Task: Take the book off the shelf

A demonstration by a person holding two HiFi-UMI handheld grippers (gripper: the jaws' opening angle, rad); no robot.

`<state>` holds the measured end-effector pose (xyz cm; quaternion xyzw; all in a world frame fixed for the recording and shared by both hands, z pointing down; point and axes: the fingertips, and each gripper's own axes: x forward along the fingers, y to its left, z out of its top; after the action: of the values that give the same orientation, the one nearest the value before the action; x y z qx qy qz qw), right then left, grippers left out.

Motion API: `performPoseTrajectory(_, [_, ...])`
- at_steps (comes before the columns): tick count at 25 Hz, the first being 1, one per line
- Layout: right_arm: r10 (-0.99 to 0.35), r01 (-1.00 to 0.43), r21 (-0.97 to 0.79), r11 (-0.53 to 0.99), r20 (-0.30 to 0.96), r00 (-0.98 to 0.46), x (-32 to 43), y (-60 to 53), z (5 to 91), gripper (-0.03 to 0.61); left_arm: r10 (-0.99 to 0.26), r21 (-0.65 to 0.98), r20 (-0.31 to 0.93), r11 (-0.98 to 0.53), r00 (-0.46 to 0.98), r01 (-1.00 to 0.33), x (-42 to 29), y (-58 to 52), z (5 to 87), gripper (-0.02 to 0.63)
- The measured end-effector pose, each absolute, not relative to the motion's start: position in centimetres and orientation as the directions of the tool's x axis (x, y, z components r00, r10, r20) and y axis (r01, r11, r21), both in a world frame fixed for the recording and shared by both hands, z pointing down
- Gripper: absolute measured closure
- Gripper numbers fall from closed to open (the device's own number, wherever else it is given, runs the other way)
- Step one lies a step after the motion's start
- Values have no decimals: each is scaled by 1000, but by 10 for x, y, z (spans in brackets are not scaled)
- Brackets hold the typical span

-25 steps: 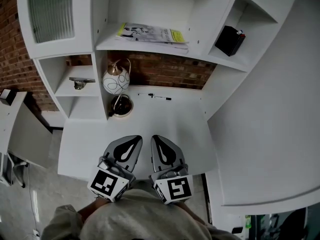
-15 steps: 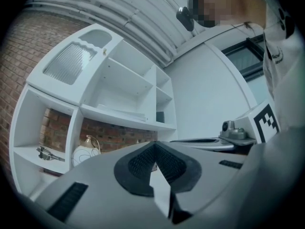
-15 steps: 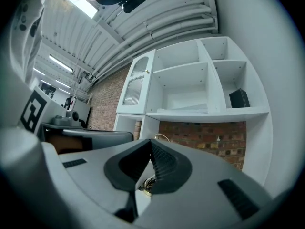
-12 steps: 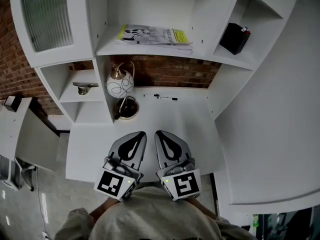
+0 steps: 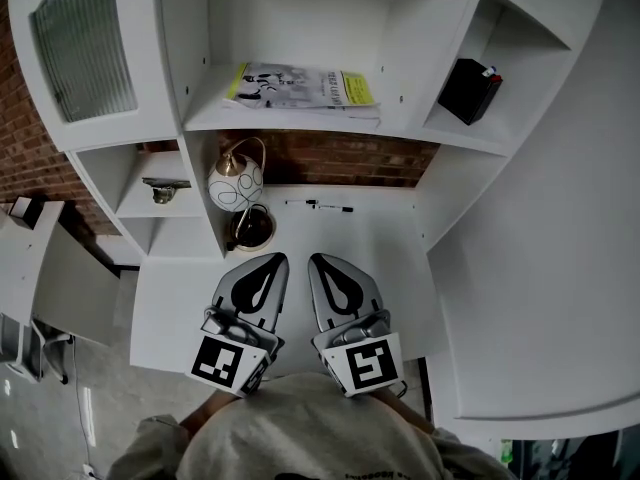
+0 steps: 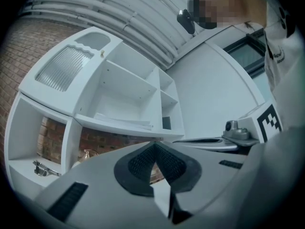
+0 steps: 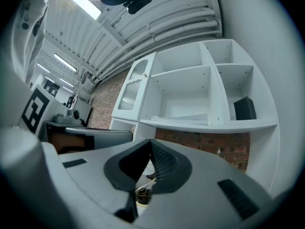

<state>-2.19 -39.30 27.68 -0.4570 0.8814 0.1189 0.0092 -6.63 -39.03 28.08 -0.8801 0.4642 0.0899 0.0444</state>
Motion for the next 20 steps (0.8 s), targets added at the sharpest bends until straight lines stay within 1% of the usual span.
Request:
performPoseTrajectory(5, [-795,-803,221,554,-147,-589,-18,-405,271,561,-814,-17,-179,-558,552,-829,-64,-401,281,603])
performPoseTrajectory(13, [-792,-806,239,542,-173,-585,-14,-423,261,561,-803,-27,-238,-557,546,-830,-65,-423,262,604])
performPoseTrajectory(20, [-797,-811,241,533,-179,-577,-11,-444,254,561,-801,-65,-263,-541,537,-839,-72,-441,249,604])
